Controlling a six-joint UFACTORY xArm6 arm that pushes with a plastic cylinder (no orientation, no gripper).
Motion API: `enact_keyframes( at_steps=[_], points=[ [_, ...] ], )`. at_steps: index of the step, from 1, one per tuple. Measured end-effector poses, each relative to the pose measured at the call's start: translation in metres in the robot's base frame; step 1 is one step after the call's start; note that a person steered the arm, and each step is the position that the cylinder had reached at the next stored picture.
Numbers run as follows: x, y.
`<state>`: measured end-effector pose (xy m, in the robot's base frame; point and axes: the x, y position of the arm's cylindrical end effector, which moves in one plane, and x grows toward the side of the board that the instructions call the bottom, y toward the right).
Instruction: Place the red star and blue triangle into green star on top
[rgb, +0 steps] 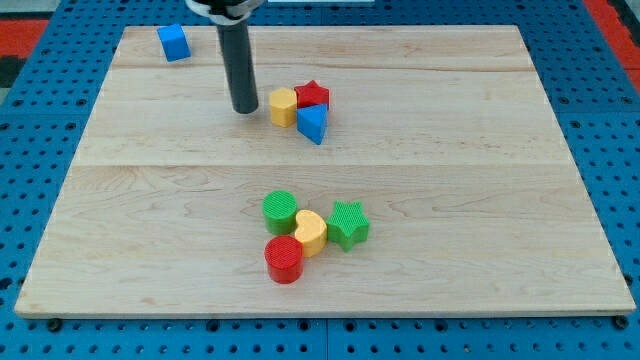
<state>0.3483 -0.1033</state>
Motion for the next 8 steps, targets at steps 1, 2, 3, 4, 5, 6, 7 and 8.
enact_keyframes(
  at_steps=[1,2,3,4,5,6,7,8],
  points=[
    [-0.027,0.012],
    [-0.044,0.044],
    [-0.051,0.075],
    [-0.031,0.086],
    [0.016,0.081],
    [0.035,0.082],
    [0.051,0.088],
    [0.072,0.094]
  ],
)
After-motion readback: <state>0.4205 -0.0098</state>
